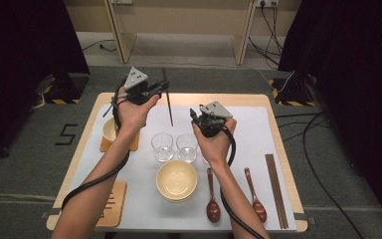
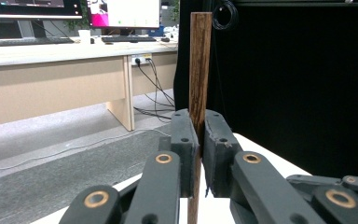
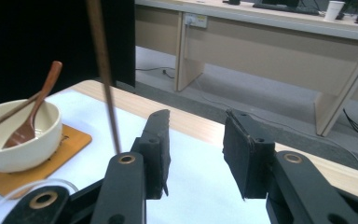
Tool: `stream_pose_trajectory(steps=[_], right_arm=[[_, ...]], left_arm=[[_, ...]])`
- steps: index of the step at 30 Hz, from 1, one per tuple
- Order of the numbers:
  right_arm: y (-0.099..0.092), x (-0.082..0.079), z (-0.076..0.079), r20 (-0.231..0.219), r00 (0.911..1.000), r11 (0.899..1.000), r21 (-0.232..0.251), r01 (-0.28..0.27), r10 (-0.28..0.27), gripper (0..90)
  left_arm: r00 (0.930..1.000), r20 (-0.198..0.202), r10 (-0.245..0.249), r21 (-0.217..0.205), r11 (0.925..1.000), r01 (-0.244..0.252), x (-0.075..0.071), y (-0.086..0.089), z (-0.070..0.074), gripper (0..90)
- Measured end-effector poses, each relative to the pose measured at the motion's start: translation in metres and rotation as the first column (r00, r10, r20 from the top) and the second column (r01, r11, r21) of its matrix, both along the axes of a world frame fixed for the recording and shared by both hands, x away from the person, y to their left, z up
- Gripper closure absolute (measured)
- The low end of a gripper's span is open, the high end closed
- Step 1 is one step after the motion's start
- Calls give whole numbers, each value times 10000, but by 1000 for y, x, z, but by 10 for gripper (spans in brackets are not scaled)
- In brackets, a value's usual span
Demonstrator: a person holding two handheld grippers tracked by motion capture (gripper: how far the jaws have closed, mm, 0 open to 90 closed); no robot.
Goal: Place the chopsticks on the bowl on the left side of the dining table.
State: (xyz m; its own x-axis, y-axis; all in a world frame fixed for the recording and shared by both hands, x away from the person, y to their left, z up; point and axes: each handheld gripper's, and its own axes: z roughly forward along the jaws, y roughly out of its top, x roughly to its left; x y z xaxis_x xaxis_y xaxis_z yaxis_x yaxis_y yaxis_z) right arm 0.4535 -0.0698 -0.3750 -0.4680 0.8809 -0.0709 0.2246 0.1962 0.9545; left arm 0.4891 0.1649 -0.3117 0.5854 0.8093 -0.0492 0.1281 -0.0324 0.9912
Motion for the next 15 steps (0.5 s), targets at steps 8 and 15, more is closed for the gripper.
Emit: stream_pose_trajectory(steps=[8,15], right_arm=[[-25,-5,-8,-160,9988,9988,167,457,-454,602],[-44,-8,-18,-257,9957,9954,323,897,-889,598]], left_arm=[[9995,40,298,29,9996,-298,-5,13,-2,834],[9990,71,451,107,9989,-452,-9,22,-3,834]])
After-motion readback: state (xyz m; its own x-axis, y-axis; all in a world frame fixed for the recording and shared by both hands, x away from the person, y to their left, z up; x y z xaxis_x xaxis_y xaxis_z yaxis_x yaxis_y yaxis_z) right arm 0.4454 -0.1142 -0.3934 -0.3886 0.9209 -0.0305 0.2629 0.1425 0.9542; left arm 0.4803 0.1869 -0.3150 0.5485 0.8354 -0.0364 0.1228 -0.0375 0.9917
